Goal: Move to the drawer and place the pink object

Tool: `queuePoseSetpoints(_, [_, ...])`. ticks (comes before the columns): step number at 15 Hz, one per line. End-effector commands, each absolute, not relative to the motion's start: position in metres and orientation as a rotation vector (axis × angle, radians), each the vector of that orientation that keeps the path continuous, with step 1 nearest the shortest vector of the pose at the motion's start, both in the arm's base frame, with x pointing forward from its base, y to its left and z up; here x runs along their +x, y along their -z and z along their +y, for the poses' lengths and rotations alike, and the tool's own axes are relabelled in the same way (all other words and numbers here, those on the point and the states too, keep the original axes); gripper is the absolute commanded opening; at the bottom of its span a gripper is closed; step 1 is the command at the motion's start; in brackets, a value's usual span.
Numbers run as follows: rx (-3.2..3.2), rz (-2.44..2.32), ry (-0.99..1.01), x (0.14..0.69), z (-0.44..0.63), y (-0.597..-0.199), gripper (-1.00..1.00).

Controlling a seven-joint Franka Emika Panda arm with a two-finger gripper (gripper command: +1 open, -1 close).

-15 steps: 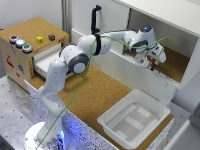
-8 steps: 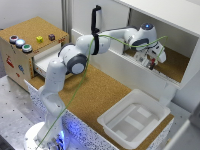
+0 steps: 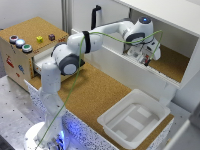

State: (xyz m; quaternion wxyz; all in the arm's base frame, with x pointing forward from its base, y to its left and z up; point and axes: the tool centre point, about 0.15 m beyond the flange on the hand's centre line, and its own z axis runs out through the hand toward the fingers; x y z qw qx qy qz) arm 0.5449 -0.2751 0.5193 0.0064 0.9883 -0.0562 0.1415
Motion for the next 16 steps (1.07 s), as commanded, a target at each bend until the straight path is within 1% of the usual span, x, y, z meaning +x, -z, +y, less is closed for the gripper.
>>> queuePoseSetpoints(1, [3.073, 0.022, -0.454, 0.495, -0.225, -0.503, -1.00])
queuePoseSetpoints(7, [3.092, 0.432, -0.280, 0.461, -0.140, -0.486, -1.00])
queuePoseSetpoints(11, [3.040, 0.789, -0.167, 0.431, -0.068, -0.469, -1.00])
queuePoseSetpoints(16, [2.887, 1.266, -0.107, 0.394, 0.031, -0.461, -1.00])
